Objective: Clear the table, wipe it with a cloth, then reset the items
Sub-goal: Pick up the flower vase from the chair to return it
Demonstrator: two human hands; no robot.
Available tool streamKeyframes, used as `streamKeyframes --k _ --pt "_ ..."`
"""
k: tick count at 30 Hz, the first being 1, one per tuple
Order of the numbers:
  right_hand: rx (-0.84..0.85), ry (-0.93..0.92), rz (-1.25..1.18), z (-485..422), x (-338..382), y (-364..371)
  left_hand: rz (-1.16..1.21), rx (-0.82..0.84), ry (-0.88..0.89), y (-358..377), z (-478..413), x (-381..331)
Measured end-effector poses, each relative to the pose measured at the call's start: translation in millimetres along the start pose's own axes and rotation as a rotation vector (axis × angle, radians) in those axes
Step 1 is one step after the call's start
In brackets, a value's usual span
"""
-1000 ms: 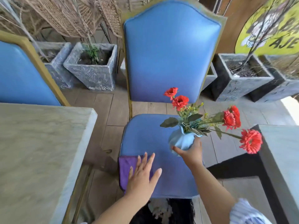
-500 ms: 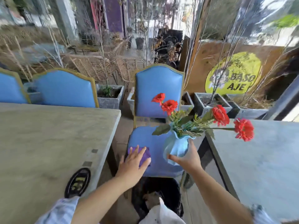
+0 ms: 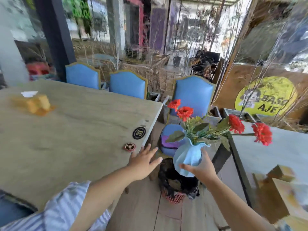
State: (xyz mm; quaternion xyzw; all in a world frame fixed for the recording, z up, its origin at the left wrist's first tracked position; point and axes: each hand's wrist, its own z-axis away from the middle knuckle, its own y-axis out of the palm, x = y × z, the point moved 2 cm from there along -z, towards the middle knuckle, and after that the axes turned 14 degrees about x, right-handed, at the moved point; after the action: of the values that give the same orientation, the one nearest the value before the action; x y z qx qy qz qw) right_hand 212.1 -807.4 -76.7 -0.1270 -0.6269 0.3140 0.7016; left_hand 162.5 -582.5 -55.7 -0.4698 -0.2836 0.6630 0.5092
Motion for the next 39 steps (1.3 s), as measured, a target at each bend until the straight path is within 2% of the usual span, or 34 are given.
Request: streamKeyframes --k 7,11,17,20,29,39 --pt "0.092 -0.131 0.012 43 98 101 0.049 -0.025 -0.087 -25 105 104" --pt "0.076 -0.228 -0.006 59 160 178 0.054 -0.033 -0.122 -45 171 182" --pt "0.109 -0.221 -0.149 83 244 285 -0.079 -0.068 -0.172 -81 263 310" --pt "0.129 -0.217 -0.173 88 278 324 -0.056 -0.053 -0.198 -97 292 365" --pt "0.199 -0.214 -0.071 46 342 417 -0.026 -0.039 -0.187 -142 286 463" --pt "0.238 -0.182 -0.163 -71 405 500 0.008 0.004 -0.142 -207 221 573"
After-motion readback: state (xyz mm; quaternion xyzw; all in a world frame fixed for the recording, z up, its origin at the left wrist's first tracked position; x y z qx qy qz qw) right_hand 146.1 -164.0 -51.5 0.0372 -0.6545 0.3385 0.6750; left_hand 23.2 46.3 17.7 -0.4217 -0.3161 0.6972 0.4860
